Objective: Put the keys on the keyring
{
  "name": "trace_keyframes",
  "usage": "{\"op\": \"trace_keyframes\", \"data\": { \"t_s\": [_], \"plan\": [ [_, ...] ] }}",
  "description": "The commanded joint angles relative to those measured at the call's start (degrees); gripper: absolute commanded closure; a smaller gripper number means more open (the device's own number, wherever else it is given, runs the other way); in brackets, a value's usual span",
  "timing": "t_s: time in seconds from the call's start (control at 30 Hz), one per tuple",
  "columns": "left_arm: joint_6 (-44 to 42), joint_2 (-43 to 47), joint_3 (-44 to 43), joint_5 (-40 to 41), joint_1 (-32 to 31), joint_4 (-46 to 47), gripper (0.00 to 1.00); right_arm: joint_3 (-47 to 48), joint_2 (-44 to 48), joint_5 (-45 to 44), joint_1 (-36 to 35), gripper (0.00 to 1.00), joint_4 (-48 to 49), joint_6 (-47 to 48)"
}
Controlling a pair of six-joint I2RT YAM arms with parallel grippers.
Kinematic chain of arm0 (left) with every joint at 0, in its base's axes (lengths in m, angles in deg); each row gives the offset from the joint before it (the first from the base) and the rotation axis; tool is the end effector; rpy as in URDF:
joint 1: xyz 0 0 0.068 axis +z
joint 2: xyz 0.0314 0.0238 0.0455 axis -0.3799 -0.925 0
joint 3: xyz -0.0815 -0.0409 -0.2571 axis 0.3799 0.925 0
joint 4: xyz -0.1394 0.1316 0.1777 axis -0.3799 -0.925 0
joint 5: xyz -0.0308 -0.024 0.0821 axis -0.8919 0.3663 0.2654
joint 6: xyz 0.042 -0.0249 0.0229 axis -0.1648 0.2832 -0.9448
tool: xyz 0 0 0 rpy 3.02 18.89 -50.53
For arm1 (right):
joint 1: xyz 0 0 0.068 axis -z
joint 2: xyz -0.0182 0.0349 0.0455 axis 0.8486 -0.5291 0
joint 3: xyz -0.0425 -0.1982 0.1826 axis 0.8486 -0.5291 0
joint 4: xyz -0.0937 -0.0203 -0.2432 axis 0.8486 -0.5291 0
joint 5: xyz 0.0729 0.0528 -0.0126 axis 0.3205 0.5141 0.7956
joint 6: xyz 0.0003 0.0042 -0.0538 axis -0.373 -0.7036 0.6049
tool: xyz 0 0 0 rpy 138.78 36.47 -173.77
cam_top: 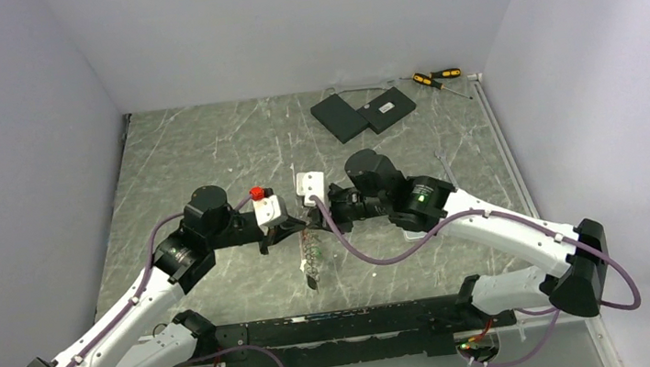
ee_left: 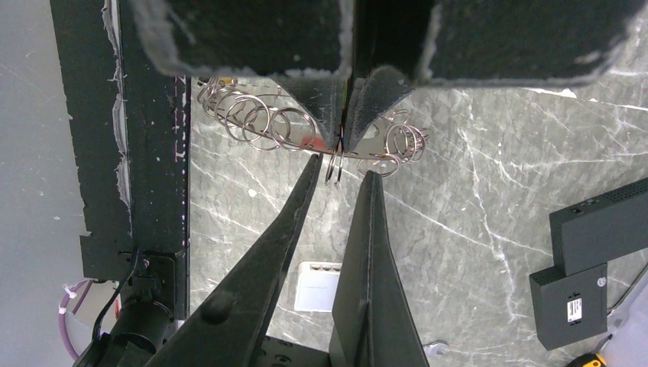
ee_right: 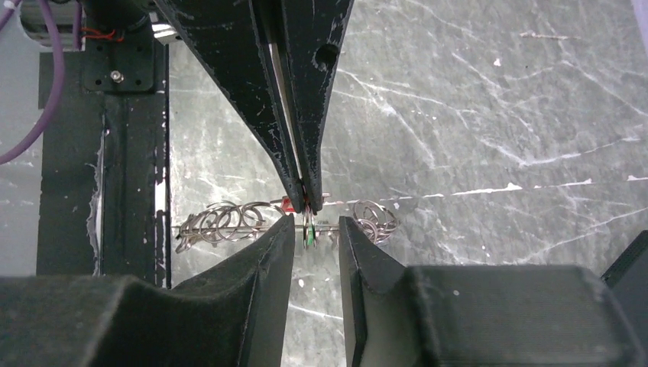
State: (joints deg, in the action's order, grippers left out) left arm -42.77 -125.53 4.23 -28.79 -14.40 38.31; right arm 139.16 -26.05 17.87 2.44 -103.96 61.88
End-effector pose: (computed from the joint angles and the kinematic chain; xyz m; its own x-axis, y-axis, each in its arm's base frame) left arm 0.1413 -0.1341 0.3062 0.0329 0.2317 -0.9722 0.9795 0.1858 0.0774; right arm 0.1438 0.2327 0.3447 0.1188 -0.4613 -0.8792 -0.9786 0.0955 -0.1823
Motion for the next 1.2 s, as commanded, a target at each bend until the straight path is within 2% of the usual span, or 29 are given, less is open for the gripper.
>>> {"op": "trace_keyframes", "data": {
  "t_s": [0.0,0.13,0.33,0.63,0.83,1.17],
  "plan": [
    [-0.7,0.0,-3.2,0.1,-0.1,2.2,1.0,2.4,-0.8,-1.0,-0.3,0.7,0.1,1.0],
    [-0.7,0.0,-3.1,0.0,-0.1,2.2,1.0,2.6,-1.5,-1.6,-0.3,0.76,-0.1,1.3],
    [-1.0,0.0,-3.1,0.1,-0.1,2.0,1.0,1.9,-1.0,-0.9,-0.2,1.0,1.4,1.0],
    [-0.8,1.0,-2.6,0.6,-0.1,2.7,1.0,-0.8,1.0,-1.9,-0.3,1.0,5.5,0.0],
    [-0.1,1.1,-2.3,-0.2,-0.1,3.8,0.82,-4.7,4.7,-2.5,-0.2,1.0,10.3,-1.6],
    [0.7,1.3,-1.9,-1.4,0.0,5.3,0.83,-6.8,8.4,-2.4,-0.3,1.0,11.9,-2.9]
  ]
}}
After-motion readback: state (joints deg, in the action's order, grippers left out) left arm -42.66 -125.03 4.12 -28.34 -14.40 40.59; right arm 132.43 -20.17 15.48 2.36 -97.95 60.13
